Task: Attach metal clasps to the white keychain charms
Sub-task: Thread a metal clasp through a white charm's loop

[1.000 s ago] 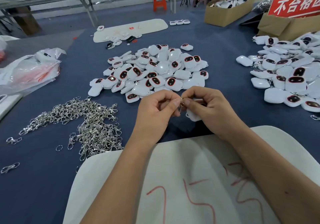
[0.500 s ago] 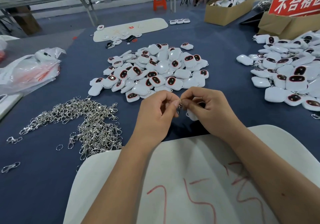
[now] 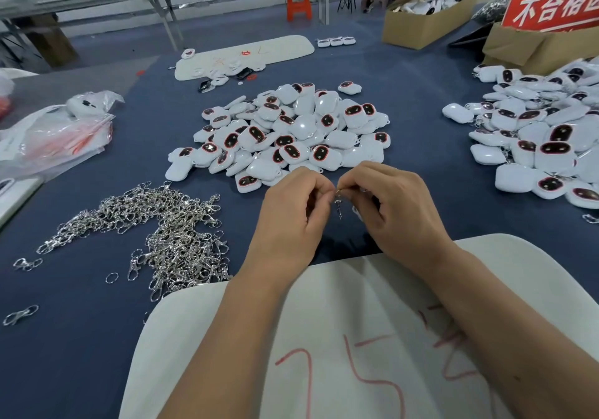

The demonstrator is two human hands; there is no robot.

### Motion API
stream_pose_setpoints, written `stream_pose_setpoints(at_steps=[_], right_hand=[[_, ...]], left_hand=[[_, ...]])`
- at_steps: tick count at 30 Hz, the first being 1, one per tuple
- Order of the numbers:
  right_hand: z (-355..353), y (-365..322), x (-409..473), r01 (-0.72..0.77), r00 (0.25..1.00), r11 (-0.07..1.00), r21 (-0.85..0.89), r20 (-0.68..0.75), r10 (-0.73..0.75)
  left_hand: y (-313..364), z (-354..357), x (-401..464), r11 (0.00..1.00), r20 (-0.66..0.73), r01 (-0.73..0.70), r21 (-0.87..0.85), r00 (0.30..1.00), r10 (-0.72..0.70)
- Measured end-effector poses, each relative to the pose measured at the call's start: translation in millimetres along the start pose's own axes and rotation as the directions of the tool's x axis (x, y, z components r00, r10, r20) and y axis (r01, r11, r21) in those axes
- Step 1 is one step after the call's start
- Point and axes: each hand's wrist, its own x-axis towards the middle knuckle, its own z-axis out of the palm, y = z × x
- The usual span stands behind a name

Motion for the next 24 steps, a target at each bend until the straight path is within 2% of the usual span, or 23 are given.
stream_pose_setpoints(at_steps=[3, 6, 10, 13, 17, 24], right_hand=[[0, -1, 1, -0.036, 0.999, 0.996, 0.080, -0.037, 0.039], [-2, -4, 0, -0.123, 0.991, 0.965, 0.232, -0.029, 0.133], [-1, -9, -1, -0.282, 0.951, 0.841, 0.461, 0.017, 0.309], [3, -13, -1, -0.328, 0.929, 0.765, 0.555, 0.041, 0.368], [5, -14, -1, -0.335, 0.923, 0.716, 0.612, 0.060, 0.380], [8, -10, 0, -0.347, 0.927, 0.731, 0.587, 0.095, 0.363]], left_hand=[[3, 3, 1, 1.000, -0.054, 0.000, -0.014, 0.999, -0.001], [8, 9, 2, 0.998, -0.084, 0.015, -0.059, 0.996, -0.020], [12, 14, 3, 0.996, -0.132, 0.028, -0.089, 0.991, -0.039], [13, 15, 4, 0.995, -0.162, 0.018, -0.099, 0.986, -0.034], [15, 17, 2, 0.994, -0.181, 0.029, -0.101, 0.982, -0.047], [16, 16, 2, 0.992, -0.211, 0.041, -0.120, 0.975, -0.066]])
